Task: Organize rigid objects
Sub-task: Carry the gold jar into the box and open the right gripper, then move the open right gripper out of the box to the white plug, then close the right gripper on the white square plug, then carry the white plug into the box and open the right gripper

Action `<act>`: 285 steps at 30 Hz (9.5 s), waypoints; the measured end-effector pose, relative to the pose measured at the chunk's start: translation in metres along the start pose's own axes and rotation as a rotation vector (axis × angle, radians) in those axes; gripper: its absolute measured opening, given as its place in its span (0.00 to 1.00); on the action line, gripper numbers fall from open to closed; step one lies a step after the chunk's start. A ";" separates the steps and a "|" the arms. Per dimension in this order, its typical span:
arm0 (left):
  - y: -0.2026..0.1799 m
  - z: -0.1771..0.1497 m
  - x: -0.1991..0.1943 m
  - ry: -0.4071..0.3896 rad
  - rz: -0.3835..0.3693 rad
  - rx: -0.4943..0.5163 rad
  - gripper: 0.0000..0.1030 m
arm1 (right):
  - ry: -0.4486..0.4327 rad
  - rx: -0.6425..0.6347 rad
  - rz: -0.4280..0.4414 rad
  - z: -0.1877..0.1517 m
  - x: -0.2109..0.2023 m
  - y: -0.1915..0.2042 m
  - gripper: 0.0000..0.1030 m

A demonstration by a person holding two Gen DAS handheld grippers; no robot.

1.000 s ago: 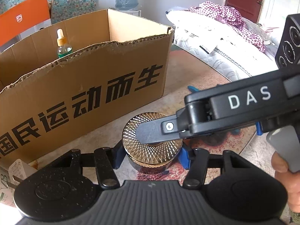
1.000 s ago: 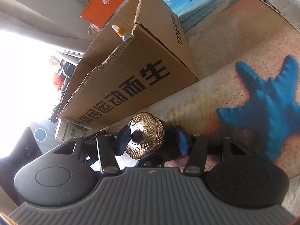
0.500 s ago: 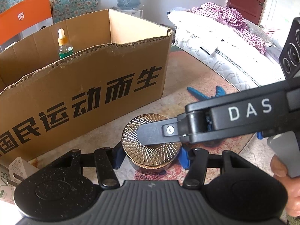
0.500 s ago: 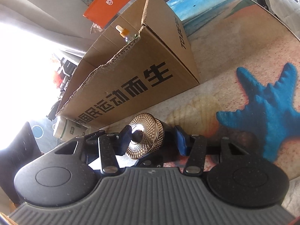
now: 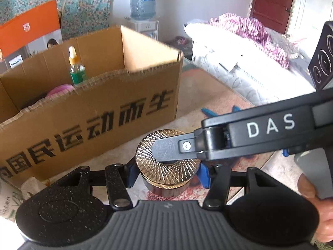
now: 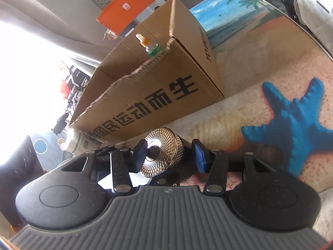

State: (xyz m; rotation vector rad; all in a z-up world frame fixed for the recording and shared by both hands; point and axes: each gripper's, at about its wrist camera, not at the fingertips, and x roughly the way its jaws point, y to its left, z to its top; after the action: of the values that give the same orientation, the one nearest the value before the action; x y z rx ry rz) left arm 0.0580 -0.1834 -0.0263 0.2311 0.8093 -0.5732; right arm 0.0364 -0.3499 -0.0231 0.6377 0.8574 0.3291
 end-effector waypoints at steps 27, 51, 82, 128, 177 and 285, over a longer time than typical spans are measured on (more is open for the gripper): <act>0.090 0.146 0.027 0.018 0.000 -0.235 0.56 | 0.064 -0.301 -0.034 0.177 0.038 0.075 0.45; 0.119 0.170 0.072 0.101 -0.031 -0.356 0.64 | 0.039 -0.368 -0.072 0.221 0.099 0.060 0.37; 0.058 0.001 -0.120 -0.039 -0.027 -0.133 0.85 | -0.199 -0.028 0.123 0.019 -0.076 0.004 0.51; 0.065 -0.042 -0.033 -0.007 -0.023 -0.147 0.40 | 0.138 0.115 0.106 -0.014 0.090 0.044 0.34; 0.035 -0.010 -0.057 -0.066 0.002 -0.083 0.27 | -0.011 0.073 0.169 -0.018 0.039 0.055 0.37; 0.170 -0.018 -0.147 -0.212 0.090 -0.319 0.94 | 0.558 -0.524 -0.279 0.144 0.165 0.178 0.63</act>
State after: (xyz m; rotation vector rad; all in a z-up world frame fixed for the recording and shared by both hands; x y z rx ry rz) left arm 0.0620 0.0221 0.0666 -0.0853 0.6697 -0.3700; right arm 0.2479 -0.1846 0.0624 -0.0778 1.3138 0.4652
